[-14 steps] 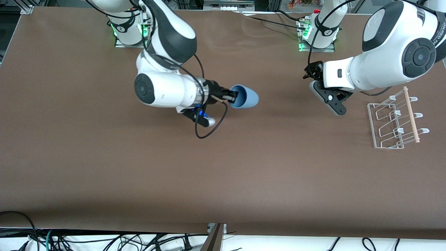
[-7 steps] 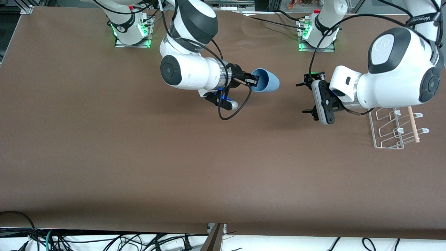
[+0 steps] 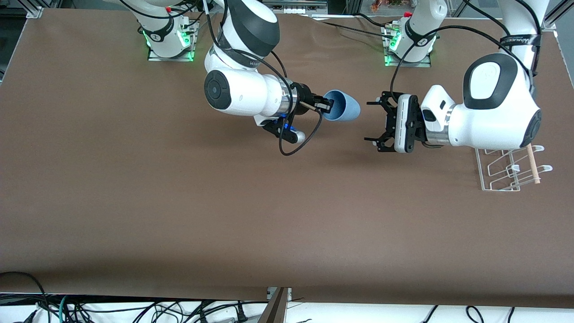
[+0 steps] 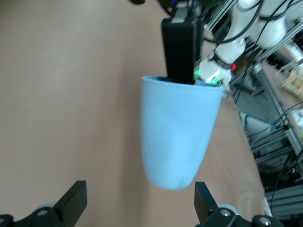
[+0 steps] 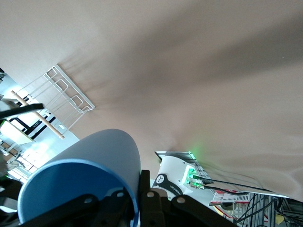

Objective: Transfer cup to left arm and place on rack
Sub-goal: 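Lift the cup with the right gripper while the left gripper approaches, then close the left gripper on the cup's rim beside the right gripper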

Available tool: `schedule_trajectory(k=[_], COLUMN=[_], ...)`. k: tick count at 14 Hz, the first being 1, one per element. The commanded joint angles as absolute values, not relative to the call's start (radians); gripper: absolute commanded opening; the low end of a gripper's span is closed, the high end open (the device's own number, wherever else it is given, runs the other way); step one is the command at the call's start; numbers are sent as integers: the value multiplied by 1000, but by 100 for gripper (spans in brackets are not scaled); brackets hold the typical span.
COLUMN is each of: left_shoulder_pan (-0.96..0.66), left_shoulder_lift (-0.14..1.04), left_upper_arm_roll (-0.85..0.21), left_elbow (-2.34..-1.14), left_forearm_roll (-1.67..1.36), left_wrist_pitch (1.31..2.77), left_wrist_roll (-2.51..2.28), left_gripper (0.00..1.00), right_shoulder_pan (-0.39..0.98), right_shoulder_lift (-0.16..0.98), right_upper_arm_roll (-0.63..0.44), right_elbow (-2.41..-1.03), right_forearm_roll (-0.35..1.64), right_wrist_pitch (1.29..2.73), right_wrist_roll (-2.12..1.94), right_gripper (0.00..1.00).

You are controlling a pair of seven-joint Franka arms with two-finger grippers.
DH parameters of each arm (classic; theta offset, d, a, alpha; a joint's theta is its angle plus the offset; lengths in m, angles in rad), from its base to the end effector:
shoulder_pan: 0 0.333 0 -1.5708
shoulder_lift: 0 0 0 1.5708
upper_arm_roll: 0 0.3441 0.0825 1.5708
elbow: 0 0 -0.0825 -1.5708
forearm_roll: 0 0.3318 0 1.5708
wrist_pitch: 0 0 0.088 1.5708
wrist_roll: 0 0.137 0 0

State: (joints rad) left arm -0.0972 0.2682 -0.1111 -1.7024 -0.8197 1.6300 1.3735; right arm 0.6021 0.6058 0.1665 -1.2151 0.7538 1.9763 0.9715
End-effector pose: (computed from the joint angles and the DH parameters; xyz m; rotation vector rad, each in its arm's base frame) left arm 0.5313 -0.2041 0.4734 1.7424 -1.4416 0.2289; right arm 0.4983 0.5206 0.4788 -2.3488 0.5951 0.6616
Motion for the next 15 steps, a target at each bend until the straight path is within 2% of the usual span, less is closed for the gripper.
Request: schedule_trajectory(k=[1, 4, 7, 8, 9, 10, 11, 15], left_shoulder_pan=[-95, -94, -95, -94, -92, -91, -89, -84], left_shoulder_lift=[183, 144, 140, 138, 138, 138, 140, 140], left_upper_arm_roll=[-150, -210, -235, -238, -238, -238, -238, -238], left_elbow=[-1825, -1891, -1910, -1908, -1907, -1905, -1905, -1904], left_forearm_roll=[-880, -894, -937, -937, -937, -937, -937, -934], left_wrist_pitch=[1699, 1802, 1835, 1842, 1842, 1842, 1841, 1836], left_wrist_roll=[1419, 1417, 1411, 1417, 1417, 1417, 1417, 1419], left_gripper=[100, 100, 100, 95, 43, 19, 10, 10], right_shoulder_pan=[597, 595, 594, 591, 588, 588, 588, 583], right_shoulder_lift=[611, 611, 611, 609, 611, 609, 609, 609], right_upper_arm_roll=[169, 167, 166, 166, 166, 166, 166, 164], right_elbow=[-1193, -1192, -1192, -1192, -1192, -1192, -1192, -1192], right_forearm_roll=[772, 772, 772, 772, 772, 772, 772, 772], right_wrist_pitch=[1974, 1974, 1974, 1974, 1974, 1974, 1973, 1974], right_wrist_roll=[980, 979, 979, 979, 977, 973, 970, 969], right_gripper=[0, 0, 0, 0, 0, 0, 0, 0])
